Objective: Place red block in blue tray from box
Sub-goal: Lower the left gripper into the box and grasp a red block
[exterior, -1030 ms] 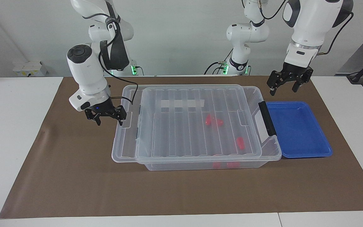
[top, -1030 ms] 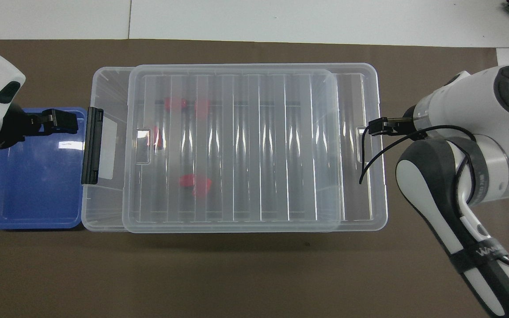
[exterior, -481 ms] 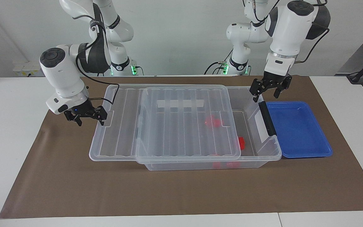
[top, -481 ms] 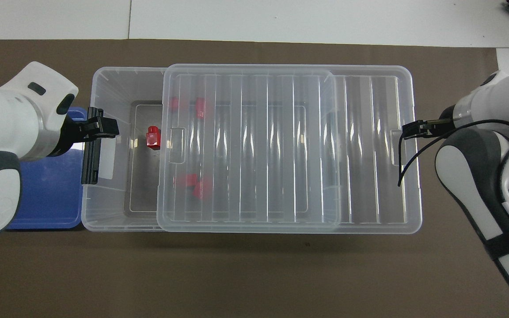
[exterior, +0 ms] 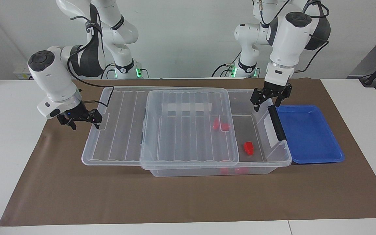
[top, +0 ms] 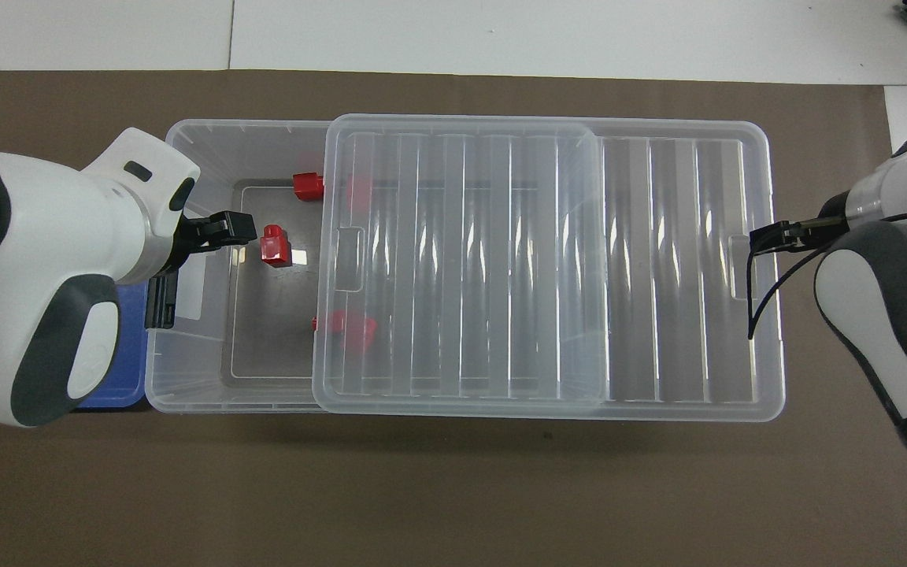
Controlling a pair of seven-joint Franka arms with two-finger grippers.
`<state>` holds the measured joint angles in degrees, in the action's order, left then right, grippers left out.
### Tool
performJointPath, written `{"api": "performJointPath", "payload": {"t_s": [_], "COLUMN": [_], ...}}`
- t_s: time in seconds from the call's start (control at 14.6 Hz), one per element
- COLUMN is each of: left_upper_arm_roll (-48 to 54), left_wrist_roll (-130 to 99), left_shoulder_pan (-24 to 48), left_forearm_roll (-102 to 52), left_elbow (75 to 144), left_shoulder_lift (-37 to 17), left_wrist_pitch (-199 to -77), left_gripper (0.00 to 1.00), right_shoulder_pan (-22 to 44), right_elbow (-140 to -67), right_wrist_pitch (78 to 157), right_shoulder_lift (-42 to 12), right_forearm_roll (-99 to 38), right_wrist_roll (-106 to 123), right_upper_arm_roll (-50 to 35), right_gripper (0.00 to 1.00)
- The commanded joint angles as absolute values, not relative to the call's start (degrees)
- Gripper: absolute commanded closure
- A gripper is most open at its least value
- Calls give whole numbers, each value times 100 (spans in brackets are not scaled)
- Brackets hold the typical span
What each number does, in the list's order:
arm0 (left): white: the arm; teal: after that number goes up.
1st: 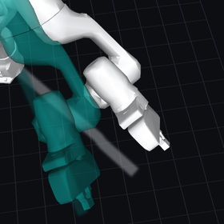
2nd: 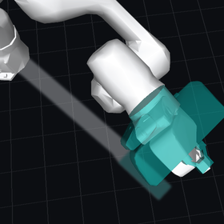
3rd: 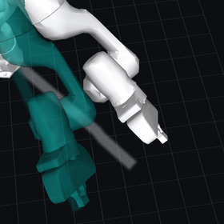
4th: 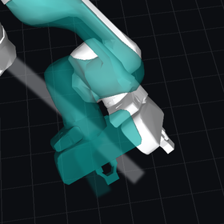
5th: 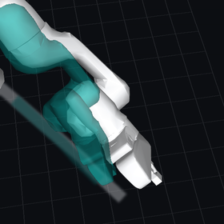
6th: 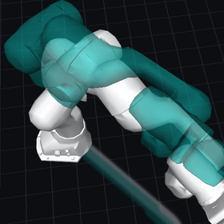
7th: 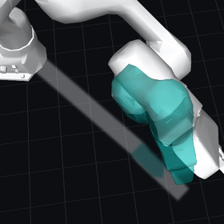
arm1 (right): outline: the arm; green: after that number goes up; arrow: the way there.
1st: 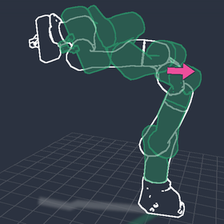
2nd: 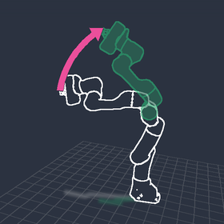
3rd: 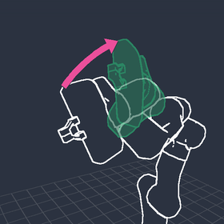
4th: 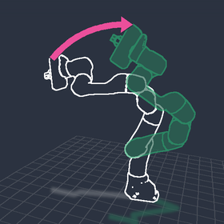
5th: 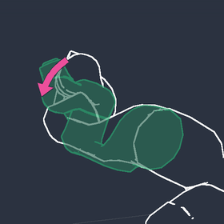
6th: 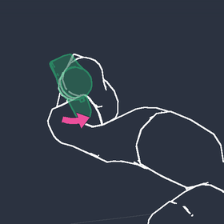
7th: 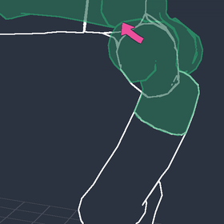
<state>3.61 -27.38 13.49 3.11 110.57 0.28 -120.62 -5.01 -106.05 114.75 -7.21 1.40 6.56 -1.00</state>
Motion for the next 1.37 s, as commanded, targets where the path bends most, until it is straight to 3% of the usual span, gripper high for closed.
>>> {"api": "performJointPath", "payload": {"t_s": [0.0,0.69,1.3], "left_upper_arm_roll": [264,255,246], "left_wrist_roll": [-2926,-3357,-3313], "left_shoulder_pan": [1581,1775,1679], "left_forearm_roll": [290,729,1395], "left_elbow": [11206,11715,11707], "left_shoulder_lift": [-254,-852,-1528], "left_wrist_pitch": [-12480,-13613,-14290], "left_gripper": [0,0,0], "right_shoulder_pan": [-764,-782,-396], "right_elbow": [-10608,-10556,-10564], "right_wrist_pitch": [11391,11259,10628], "right_shoulder_lift": [-686,-607,157], "right_forearm_roll": [167,167,97], "right_wrist_roll": [1045,1125,-33], "right_upper_arm_roll": [-149,-132,-176], "right_gripper": [1,1,0]}}
